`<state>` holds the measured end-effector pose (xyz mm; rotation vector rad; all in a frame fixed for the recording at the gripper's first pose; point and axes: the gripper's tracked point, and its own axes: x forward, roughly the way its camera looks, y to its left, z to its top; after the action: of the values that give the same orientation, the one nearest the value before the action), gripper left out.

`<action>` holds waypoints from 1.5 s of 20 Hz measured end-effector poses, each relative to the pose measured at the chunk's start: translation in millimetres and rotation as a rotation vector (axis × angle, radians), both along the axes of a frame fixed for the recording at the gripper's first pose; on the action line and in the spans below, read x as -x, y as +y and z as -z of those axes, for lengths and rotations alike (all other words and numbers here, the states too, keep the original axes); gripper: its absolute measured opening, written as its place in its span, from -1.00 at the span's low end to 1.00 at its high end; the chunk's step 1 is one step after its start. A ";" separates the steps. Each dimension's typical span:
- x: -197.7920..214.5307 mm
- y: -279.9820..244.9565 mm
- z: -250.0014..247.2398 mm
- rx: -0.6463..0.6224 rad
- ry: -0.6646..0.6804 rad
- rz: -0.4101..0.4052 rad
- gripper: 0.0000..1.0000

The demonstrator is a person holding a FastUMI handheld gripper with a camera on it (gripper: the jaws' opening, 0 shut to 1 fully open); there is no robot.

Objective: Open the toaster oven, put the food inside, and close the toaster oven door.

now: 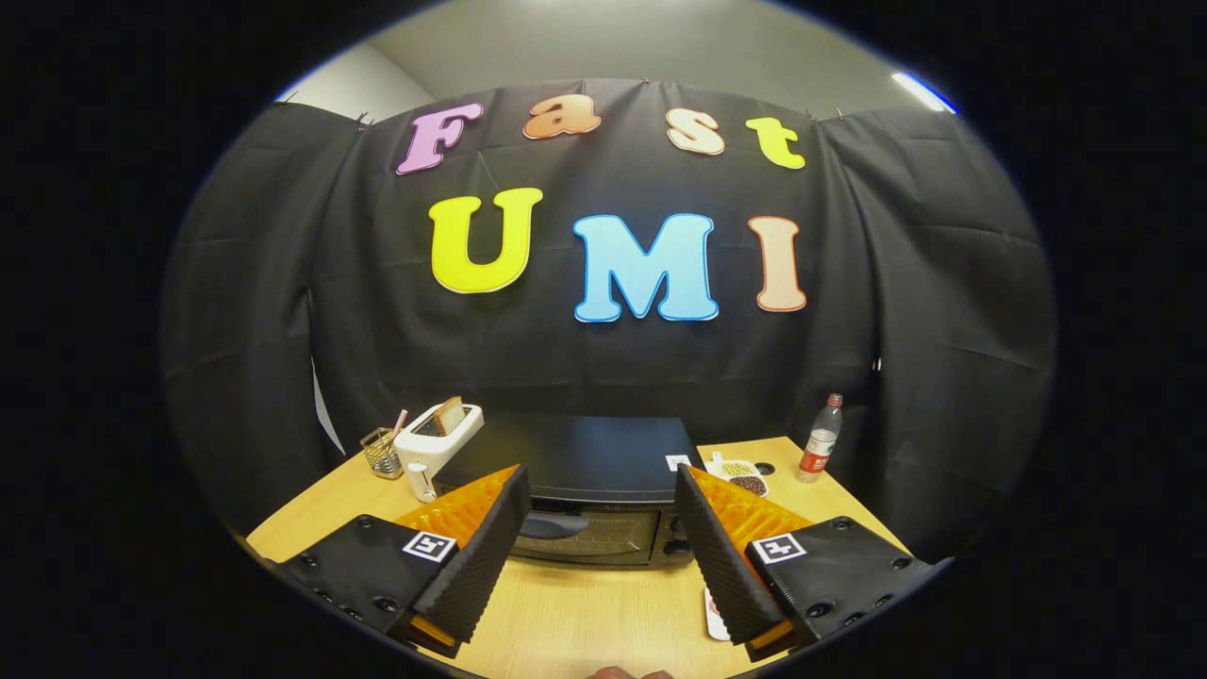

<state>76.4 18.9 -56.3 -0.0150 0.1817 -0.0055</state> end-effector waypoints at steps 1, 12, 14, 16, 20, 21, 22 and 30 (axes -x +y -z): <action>-6.9 3.0 4.3 -0.002 0.009 -0.001 0.96; -57.6 28.3 43.6 0.006 0.079 -0.022 0.96; -64.5 27.4 51.2 0.016 0.092 -0.016 0.96; -72.4 26.1 59.4 0.013 0.107 -0.005 0.96; -87.1 32.2 89.6 0.002 0.175 -0.002 0.96; -89.0 33.5 97.4 0.001 0.195 -0.003 0.97; -90.7 35.3 104.6 -0.004 0.214 -0.003 0.96; -100.4 43.8 122.7 -0.028 0.267 -0.001 0.93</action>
<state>176.8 62.7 -178.9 0.0117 0.4484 -0.0002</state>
